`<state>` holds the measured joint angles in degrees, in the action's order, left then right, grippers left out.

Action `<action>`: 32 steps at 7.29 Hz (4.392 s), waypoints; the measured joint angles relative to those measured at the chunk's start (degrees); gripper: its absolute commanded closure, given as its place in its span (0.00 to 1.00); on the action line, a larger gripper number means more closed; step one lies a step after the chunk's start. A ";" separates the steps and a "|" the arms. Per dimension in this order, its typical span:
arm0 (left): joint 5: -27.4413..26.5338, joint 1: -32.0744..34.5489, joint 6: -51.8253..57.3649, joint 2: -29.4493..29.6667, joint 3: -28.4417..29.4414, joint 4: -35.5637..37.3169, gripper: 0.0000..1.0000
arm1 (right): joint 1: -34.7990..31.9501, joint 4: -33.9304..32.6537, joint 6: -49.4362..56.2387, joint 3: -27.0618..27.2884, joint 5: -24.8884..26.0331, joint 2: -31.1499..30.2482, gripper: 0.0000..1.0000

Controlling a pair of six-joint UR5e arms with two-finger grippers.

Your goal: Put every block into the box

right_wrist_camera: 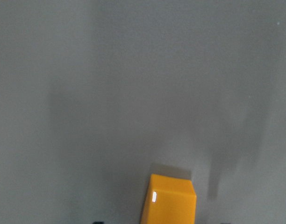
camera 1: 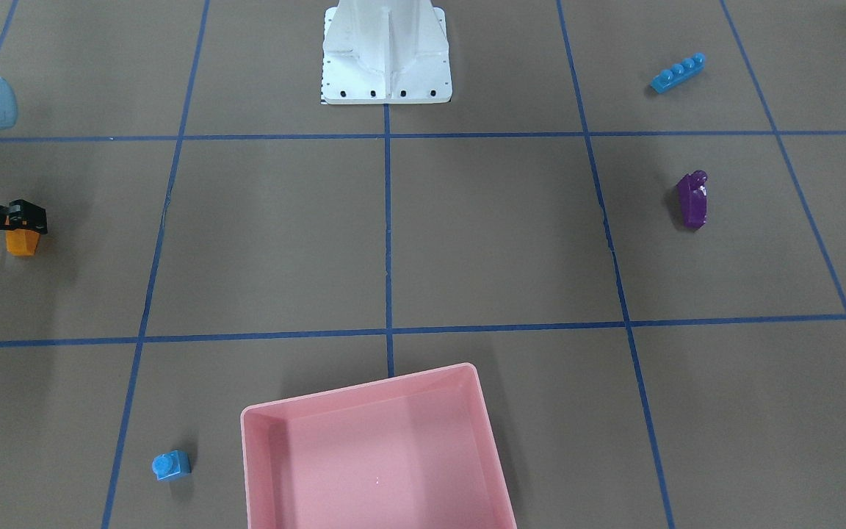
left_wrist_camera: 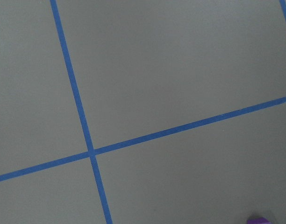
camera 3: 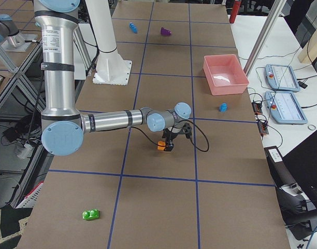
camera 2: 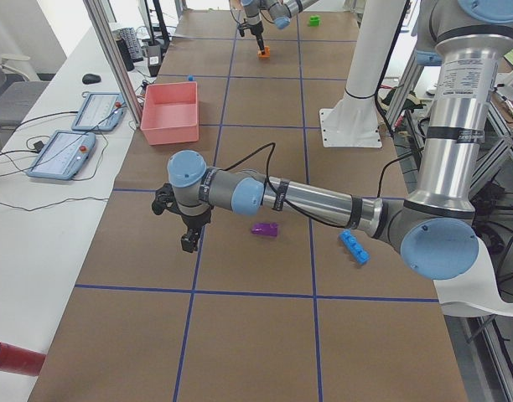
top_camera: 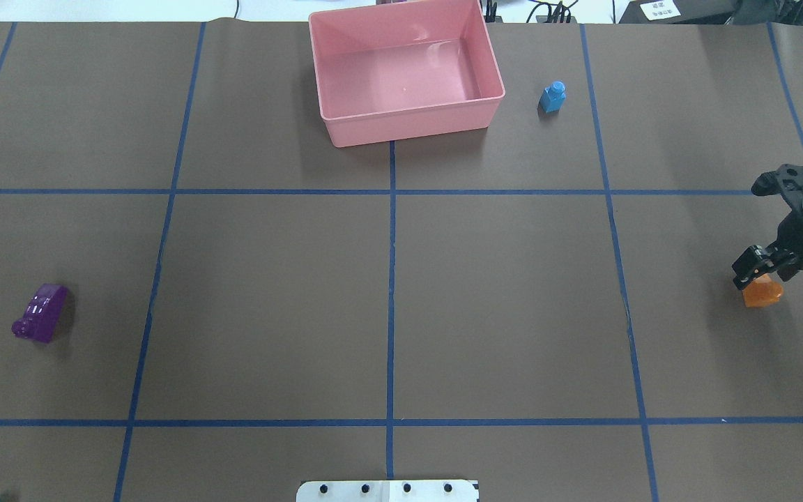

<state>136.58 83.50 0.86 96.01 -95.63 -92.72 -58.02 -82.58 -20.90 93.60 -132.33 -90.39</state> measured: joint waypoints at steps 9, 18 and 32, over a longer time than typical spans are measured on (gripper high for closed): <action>-9.20 -19.93 -34.86 -8.21 -11.76 -13.94 0.08 | -10.36 -7.37 -0.09 10.96 -1.70 6.08 1.00; -22.58 -39.53 -47.69 -15.18 -5.92 -32.10 0.56 | -9.66 -14.49 -10.82 -13.13 -2.49 47.32 1.00; -5.74 -25.35 -56.99 29.80 -9.01 8.56 1.00 | -3.02 6.58 -18.24 -41.65 10.64 64.52 0.00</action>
<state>130.84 58.15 -56.13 125.82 -104.64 -84.16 -61.04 -76.01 -39.14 51.95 -121.70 -25.87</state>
